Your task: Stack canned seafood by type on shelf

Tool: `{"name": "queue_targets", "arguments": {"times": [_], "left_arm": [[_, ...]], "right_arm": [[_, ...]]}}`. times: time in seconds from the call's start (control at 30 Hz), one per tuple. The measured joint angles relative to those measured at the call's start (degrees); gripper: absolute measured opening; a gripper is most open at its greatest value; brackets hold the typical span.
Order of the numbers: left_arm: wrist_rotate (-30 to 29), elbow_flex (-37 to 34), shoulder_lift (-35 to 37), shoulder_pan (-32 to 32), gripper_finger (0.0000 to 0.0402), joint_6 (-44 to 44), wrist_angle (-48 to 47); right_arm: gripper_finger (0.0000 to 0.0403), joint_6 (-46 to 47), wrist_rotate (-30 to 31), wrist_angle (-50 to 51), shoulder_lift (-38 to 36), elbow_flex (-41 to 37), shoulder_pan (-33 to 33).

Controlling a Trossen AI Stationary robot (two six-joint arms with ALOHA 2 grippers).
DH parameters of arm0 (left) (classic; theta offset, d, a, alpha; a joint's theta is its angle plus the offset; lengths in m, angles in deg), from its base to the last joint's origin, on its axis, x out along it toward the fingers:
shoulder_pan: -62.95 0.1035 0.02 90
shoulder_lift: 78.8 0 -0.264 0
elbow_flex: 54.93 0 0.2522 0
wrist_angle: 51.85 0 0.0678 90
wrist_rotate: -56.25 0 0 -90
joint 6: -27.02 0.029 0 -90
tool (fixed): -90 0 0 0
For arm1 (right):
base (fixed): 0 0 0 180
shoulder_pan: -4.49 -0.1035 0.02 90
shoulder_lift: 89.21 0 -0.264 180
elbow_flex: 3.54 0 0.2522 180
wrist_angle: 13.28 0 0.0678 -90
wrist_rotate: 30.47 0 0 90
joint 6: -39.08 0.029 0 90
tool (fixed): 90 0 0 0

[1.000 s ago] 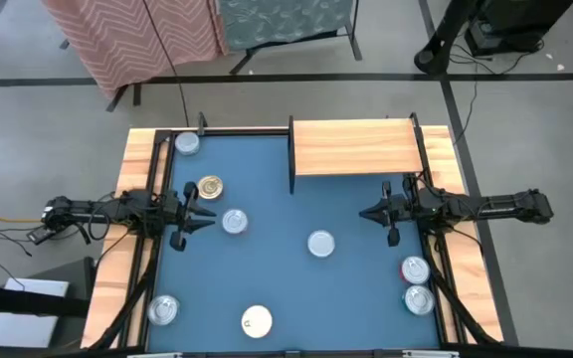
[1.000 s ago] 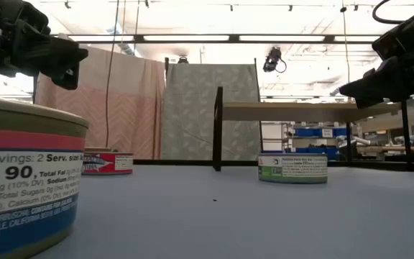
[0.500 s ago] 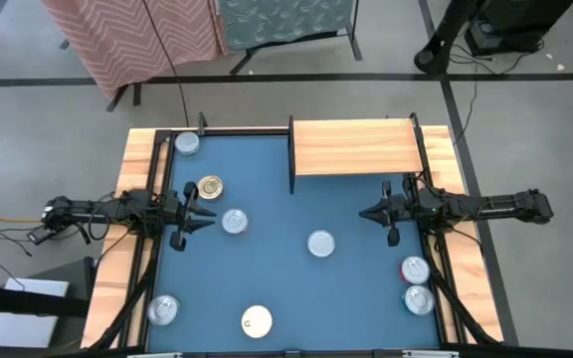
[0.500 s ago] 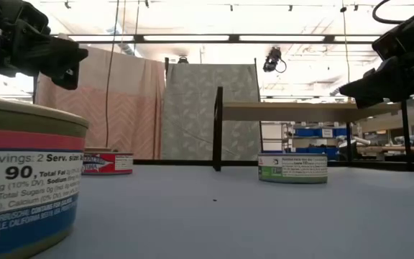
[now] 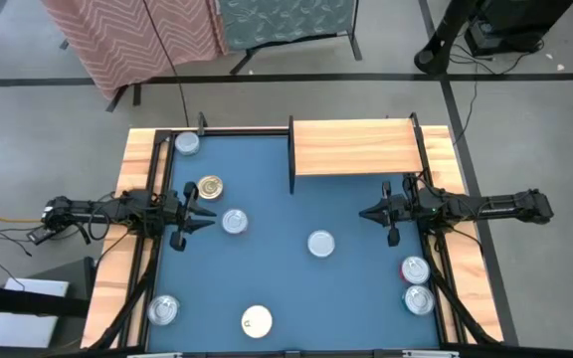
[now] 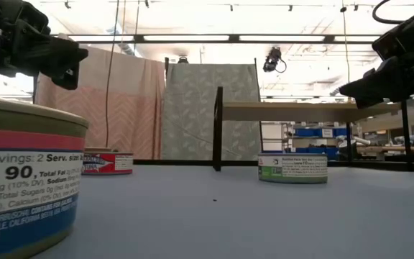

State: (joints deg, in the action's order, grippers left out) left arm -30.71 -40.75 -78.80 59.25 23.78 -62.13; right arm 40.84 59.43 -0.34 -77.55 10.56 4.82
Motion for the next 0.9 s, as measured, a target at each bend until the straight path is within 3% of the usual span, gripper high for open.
{"name": "queue_targets", "arguments": {"times": [0.9], "left_arm": [[-0.51, 0.0, -0.01, 0.01, 0.0097, 0.07, 0.67]], "right_arm": [[0.003, 0.0, 0.0, 0.0, 0.02, 0.0, 0.0]]}}
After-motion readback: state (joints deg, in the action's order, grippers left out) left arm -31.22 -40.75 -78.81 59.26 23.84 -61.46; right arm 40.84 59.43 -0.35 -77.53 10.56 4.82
